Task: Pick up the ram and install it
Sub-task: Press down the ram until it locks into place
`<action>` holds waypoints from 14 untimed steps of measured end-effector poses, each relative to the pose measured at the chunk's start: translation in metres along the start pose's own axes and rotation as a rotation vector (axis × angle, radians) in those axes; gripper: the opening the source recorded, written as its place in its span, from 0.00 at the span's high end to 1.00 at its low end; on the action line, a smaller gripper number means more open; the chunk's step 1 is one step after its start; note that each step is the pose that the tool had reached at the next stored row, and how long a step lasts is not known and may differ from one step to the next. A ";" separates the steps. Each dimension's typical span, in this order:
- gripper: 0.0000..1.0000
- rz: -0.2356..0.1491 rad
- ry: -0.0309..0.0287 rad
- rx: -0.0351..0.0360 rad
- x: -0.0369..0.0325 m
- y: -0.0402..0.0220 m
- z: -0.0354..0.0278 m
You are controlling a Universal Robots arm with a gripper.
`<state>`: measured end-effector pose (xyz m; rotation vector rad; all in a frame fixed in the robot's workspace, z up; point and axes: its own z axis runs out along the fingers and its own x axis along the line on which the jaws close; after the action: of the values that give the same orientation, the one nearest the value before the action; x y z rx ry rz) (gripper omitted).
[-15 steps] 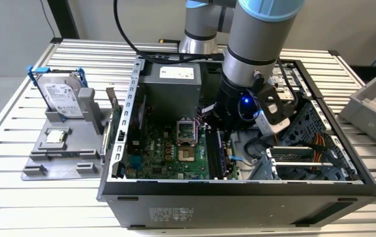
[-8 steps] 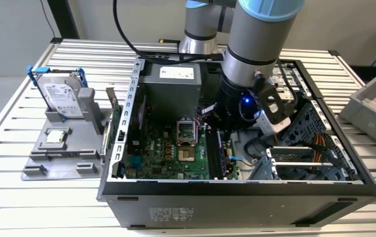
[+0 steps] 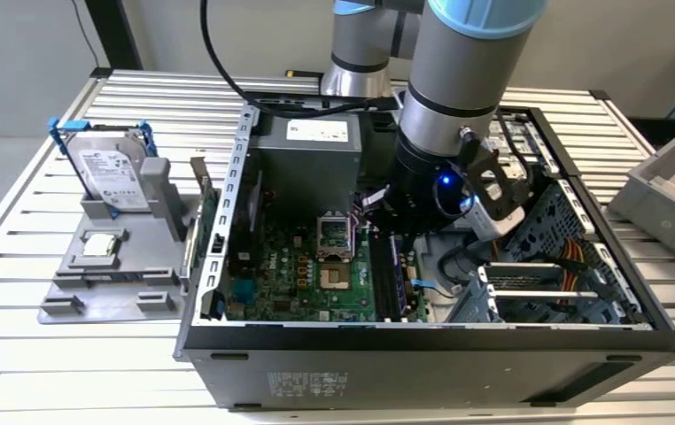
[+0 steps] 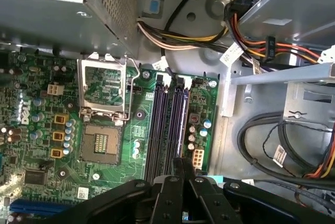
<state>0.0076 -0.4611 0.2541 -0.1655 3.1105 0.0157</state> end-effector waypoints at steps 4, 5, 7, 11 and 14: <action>1.00 -0.029 0.0003 -0.0008 -0.0001 0.0004 0.0000; 1.00 -0.035 0.0003 -0.0009 -0.0001 0.0005 0.0000; 1.00 -0.045 0.0004 -0.0013 0.0000 0.0006 0.0000; 1.00 -0.072 0.0006 -0.0019 0.0000 0.0007 0.0000; 1.00 -0.093 0.0008 -0.0024 0.0000 0.0008 0.0000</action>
<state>0.0076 -0.4603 0.2541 -0.3104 3.0999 0.0175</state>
